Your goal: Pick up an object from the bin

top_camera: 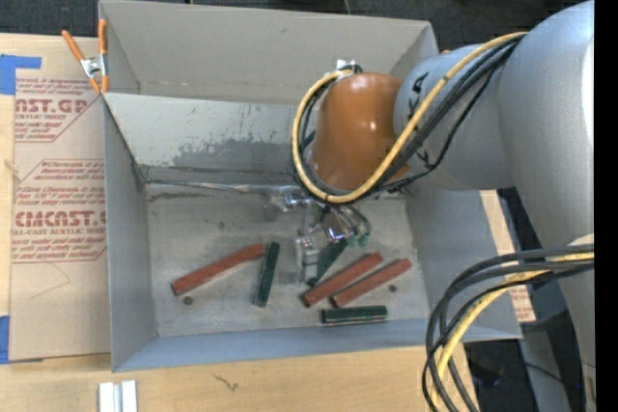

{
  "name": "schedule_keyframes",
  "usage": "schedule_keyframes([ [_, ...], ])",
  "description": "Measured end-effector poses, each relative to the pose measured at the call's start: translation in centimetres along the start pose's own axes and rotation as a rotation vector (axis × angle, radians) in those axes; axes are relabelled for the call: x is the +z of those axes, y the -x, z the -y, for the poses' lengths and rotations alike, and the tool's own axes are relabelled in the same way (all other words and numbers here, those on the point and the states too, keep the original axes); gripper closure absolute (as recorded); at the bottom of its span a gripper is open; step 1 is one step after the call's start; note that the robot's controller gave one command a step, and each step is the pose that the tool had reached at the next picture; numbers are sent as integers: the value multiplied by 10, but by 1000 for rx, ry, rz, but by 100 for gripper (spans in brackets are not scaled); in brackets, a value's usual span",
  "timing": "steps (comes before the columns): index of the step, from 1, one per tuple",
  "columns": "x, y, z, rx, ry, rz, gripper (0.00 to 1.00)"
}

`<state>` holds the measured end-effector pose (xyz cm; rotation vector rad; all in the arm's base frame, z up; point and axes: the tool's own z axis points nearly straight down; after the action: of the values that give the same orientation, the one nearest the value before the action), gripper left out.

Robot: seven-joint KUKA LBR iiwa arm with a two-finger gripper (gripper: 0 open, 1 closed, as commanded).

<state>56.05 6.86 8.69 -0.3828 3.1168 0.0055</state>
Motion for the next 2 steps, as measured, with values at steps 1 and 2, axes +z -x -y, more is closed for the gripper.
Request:
schedule_keyframes([
  [1,5,5,6,230,-3,0,0],
  [2,-1,-4,1,135,-3,-1,0],
])
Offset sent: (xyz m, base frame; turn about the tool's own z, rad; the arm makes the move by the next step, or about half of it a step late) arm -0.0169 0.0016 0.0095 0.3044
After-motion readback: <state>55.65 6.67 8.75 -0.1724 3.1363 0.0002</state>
